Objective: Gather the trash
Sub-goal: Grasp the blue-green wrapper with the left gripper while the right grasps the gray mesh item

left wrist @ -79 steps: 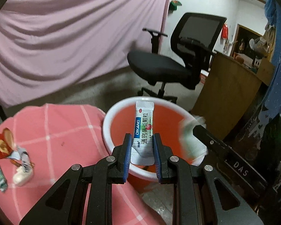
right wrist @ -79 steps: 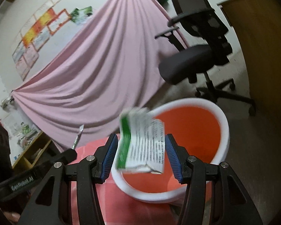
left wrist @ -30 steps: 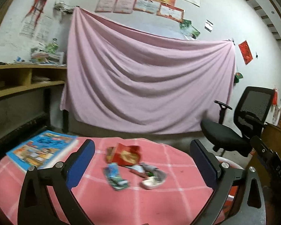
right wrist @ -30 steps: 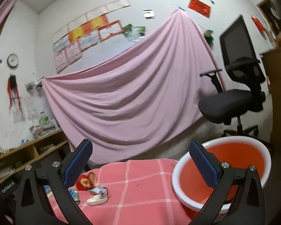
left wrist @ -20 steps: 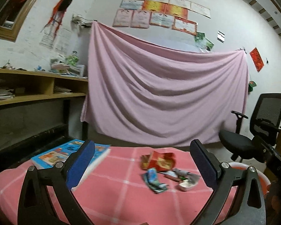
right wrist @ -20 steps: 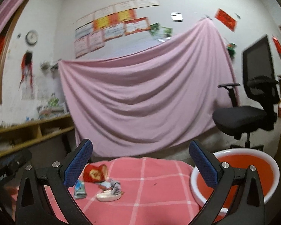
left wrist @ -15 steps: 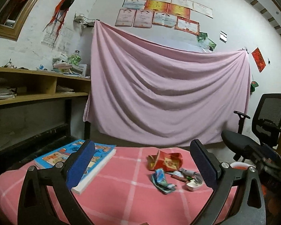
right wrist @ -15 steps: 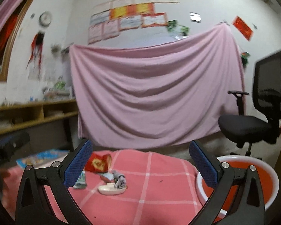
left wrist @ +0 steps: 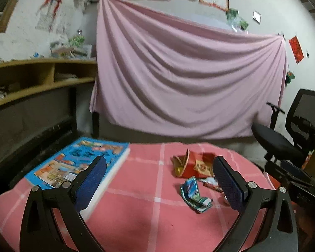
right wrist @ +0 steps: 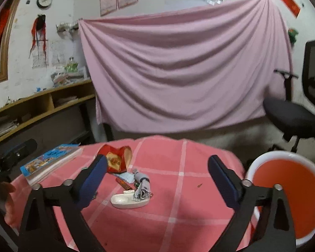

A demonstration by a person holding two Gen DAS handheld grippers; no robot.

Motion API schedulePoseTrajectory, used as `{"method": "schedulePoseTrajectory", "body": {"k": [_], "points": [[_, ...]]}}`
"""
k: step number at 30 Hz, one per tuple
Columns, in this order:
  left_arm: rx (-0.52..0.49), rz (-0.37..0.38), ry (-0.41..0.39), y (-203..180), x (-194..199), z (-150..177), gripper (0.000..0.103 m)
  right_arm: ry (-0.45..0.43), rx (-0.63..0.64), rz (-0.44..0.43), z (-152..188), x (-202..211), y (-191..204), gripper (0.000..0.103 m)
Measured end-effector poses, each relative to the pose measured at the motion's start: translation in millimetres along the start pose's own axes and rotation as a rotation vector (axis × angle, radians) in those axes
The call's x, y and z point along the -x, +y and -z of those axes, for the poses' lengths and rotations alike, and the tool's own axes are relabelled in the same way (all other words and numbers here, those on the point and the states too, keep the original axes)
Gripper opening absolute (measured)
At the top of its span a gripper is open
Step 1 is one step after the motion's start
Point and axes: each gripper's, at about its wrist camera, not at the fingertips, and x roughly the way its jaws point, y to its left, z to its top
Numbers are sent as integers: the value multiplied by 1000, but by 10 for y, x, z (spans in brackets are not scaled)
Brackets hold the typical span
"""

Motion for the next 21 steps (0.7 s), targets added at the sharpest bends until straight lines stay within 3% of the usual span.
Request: {"method": "schedulePoseTrajectory", "body": {"k": [3,7,13,18,21], "points": [[-2,20,84,-35,-193,27,98,79,3,-23,5,-141,1,77],[14,87,205,-87,-448,103,97,166,10,-34,28,-302,15,75],[-5,155,331,-205,-707,187,73,240,-60,-44,25,-467,-133,73],[-9,189,425,-305,-896,251,46,327,-81,-93,71,-619,-163,51],[20,176,461,-306,-1005,263,43,367,-76,-121,92,-690,-134,49]]}}
